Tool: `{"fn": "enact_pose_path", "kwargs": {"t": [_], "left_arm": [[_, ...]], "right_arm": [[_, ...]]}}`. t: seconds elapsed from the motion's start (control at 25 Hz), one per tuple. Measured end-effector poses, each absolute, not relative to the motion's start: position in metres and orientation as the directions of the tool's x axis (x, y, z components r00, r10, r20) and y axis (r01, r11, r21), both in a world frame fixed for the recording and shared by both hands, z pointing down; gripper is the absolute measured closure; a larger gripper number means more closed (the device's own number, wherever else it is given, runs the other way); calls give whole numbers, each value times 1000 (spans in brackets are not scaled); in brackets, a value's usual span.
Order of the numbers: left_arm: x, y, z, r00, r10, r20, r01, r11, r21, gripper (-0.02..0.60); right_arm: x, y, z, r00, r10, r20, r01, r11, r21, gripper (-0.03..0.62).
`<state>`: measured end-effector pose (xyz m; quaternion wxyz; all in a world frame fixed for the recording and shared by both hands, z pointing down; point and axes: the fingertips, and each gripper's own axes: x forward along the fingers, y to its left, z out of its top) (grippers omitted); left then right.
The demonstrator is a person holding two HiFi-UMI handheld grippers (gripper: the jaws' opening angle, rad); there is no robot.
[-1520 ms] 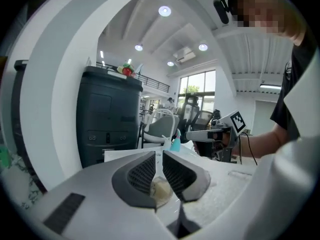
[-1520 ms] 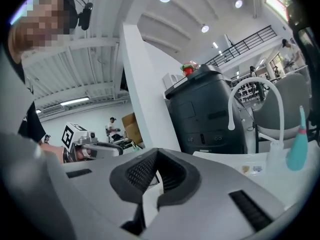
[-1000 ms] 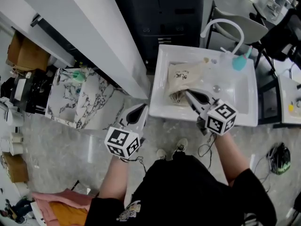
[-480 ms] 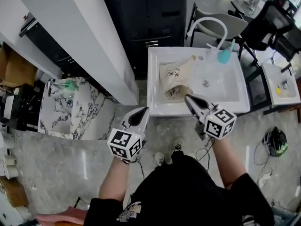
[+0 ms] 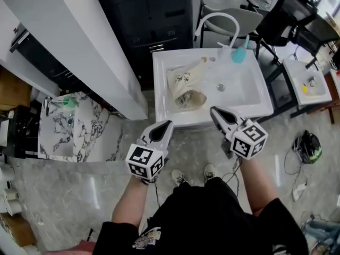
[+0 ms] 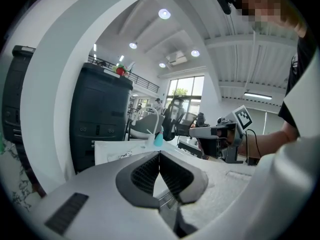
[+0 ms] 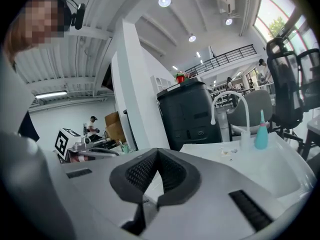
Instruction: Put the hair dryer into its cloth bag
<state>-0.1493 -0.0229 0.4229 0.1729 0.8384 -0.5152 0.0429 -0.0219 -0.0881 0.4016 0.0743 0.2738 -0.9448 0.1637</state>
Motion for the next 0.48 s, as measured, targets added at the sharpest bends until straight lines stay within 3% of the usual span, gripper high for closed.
{"fn": "enact_pose_path", "kwargs": {"t": [0.48], "left_arm": [[-78,9,412,282,-923,262,-955,-244,169,578]], "right_arm": [[44,-68,392,-897,-392,201,-431,876,-214,595]]}}
